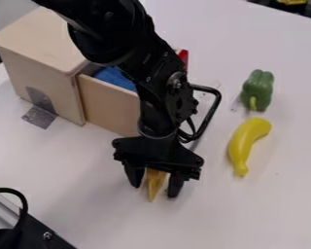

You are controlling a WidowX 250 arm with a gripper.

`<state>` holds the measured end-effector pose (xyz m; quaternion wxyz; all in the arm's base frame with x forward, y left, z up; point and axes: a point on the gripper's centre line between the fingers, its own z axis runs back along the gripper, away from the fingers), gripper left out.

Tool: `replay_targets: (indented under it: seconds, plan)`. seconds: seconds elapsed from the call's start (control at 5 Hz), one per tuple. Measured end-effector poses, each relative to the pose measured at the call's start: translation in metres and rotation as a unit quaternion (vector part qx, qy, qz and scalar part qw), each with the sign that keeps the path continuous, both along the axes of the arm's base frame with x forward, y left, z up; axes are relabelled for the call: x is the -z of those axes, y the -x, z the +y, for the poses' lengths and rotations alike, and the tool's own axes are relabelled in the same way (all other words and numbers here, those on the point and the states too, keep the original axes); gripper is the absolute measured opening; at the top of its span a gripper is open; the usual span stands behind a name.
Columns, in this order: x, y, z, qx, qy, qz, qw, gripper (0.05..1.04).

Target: Move triangular object into drawer

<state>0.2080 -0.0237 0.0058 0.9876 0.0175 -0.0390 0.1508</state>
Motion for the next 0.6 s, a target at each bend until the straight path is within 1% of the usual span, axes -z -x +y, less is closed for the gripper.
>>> replay_targets:
  seconds: [0.2, 0.4, 0.6]
  plan:
    - [-0.017, 0.000, -0.001, 0.006, -0.013, -0.018, 0.9997, 0.409]
    - [-0.038, 0.001, -0.005, 0.022, -0.022, -0.035, 0.9989, 0.357]
    - [-0.059, 0.003, -0.007, 0.031, -0.024, -0.048, 0.9981, 0.356]
